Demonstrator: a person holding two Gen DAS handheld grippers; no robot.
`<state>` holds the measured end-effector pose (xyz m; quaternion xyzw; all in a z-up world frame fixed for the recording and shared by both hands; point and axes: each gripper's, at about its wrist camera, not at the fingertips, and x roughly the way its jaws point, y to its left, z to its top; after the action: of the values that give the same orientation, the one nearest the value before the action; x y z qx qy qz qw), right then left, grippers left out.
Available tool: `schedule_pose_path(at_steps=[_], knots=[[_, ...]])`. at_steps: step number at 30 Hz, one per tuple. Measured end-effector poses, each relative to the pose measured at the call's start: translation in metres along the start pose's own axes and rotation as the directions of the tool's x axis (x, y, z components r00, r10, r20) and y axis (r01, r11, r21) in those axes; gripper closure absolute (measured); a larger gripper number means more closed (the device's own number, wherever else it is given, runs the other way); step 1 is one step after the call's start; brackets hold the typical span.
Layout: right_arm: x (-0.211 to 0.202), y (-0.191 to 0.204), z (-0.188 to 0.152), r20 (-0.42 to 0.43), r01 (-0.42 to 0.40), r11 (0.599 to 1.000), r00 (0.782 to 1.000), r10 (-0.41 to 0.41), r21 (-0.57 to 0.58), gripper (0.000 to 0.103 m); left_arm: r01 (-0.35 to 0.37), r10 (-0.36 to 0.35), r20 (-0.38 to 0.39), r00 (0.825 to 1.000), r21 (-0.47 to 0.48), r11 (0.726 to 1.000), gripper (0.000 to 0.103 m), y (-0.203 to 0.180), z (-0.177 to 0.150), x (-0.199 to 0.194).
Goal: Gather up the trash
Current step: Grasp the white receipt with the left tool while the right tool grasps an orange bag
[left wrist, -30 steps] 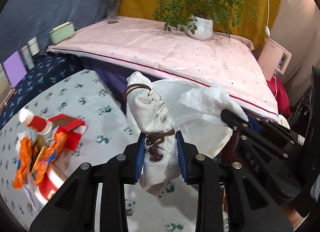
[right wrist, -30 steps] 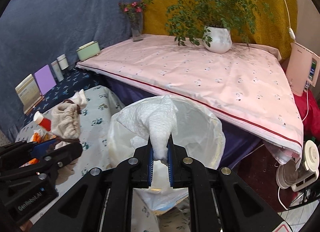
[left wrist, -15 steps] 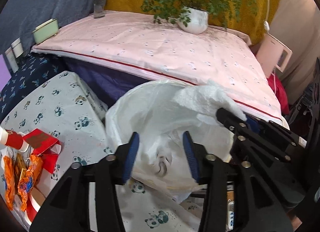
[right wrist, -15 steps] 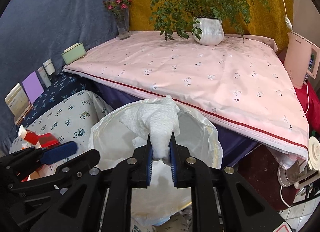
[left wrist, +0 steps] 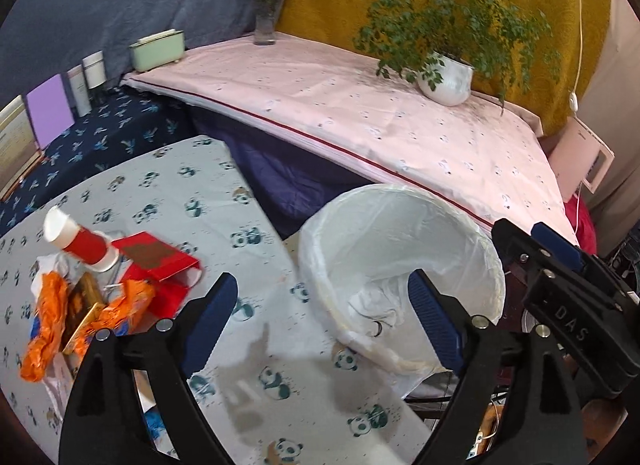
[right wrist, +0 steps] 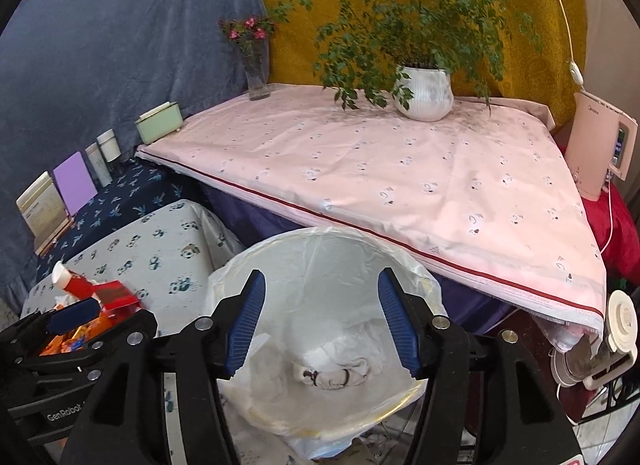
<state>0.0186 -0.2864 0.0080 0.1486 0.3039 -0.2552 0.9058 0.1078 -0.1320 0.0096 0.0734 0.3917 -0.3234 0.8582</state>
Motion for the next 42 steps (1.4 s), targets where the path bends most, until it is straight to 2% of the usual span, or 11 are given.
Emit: schedule_pose_path(at_steps=[6,12,14,16,21,29,36,42], knots=[[-0.019,0.028,-0.002,0.017,-0.038,0.999,0.999,0.039,-0.036,0.041,-0.061,0.062,0.012,0.998,-0.074,0.995,0.020,0.035,-0.011,-0.024],[-0.036,0.064,-0.006,0.027,-0.089,0.992,0.995,0.092,-0.092,0.038,-0.145,0.150,0.025,0.988,-0.142,0.979,0.019,0.073,-0.026,-0.051],[-0.040,0.077,-0.010,0.022,-0.110,0.988,0.993,0.113,-0.110,0.037,-0.168,0.175,0.026,0.984,-0.171,0.971,0.018,0.089,-0.032,-0.060],[-0.044,0.092,-0.014,0.017,-0.130,0.982,0.991,0.133,-0.134,0.037,-0.199,0.208,0.023,0.978,-0.204,0.959,0.011,0.104,-0.039,-0.069],[-0.050,0.123,-0.024,-0.010,-0.181,0.967,0.983,0.182,-0.180,0.037,-0.256,0.267,0.006,0.964,-0.269,0.929,0.011,0.136,-0.060,-0.088],[-0.050,0.168,-0.043,-0.059,-0.247,0.941,0.969,0.239,-0.232,0.037,-0.300,0.292,-0.075,0.953,-0.350,0.887,0.011,0.177,-0.093,-0.089],[-0.042,0.197,-0.063,-0.110,-0.275,0.922,0.961,0.255,-0.273,0.037,-0.311,0.273,-0.150,0.950,-0.392,0.866,0.013,0.204,-0.120,-0.075],[-0.022,0.219,-0.077,-0.172,-0.301,0.910,0.950,0.261,-0.283,0.037,-0.295,0.239,-0.184,0.954,-0.403,0.866,0.027,0.217,-0.129,-0.063]])
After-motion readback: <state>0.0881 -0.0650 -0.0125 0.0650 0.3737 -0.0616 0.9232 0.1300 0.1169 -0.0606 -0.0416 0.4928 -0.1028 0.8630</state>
